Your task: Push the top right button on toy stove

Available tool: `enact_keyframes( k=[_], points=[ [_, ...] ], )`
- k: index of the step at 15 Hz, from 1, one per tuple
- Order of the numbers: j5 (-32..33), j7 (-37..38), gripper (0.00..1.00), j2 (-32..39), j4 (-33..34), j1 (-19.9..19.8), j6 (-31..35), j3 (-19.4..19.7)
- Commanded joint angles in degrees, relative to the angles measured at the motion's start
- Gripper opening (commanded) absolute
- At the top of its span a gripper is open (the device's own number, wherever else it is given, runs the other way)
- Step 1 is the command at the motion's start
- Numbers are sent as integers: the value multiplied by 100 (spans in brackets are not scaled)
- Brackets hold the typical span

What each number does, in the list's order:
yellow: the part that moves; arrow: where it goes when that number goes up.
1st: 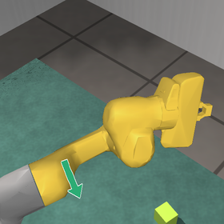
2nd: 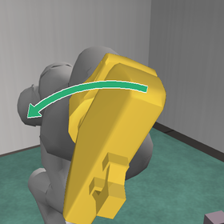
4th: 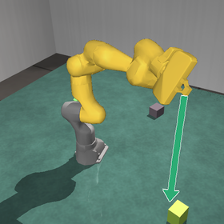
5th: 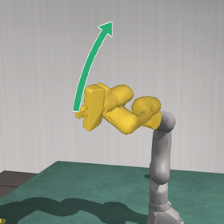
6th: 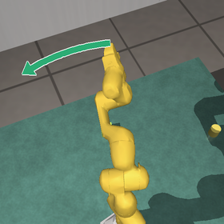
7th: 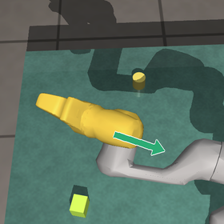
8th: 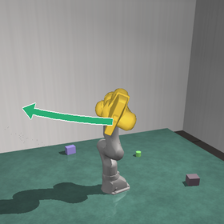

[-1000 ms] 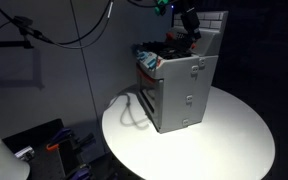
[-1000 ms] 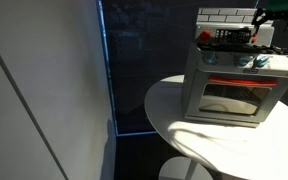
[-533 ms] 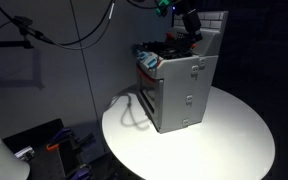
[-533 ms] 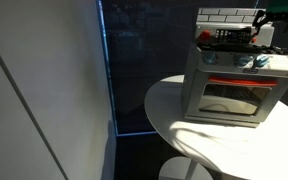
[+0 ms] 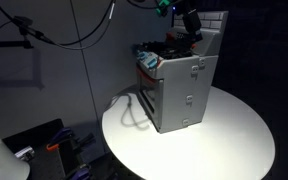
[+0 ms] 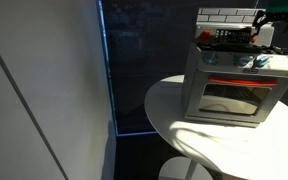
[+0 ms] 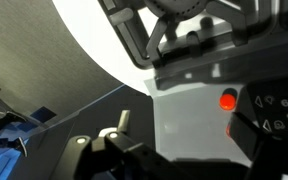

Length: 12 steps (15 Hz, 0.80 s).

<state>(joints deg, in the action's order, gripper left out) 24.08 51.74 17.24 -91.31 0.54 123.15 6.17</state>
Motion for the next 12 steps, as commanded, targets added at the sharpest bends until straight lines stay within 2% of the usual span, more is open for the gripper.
enact_keyframes(
  k=[1, 7, 12],
  points=[
    [-79, 73, 100, 218, 390, 67, -207, 102],
    [-79, 71, 100, 308, 539, 68, -291, 132],
    [-137, -50, 100, -54, 193, 92, -357, 67]
  ],
)
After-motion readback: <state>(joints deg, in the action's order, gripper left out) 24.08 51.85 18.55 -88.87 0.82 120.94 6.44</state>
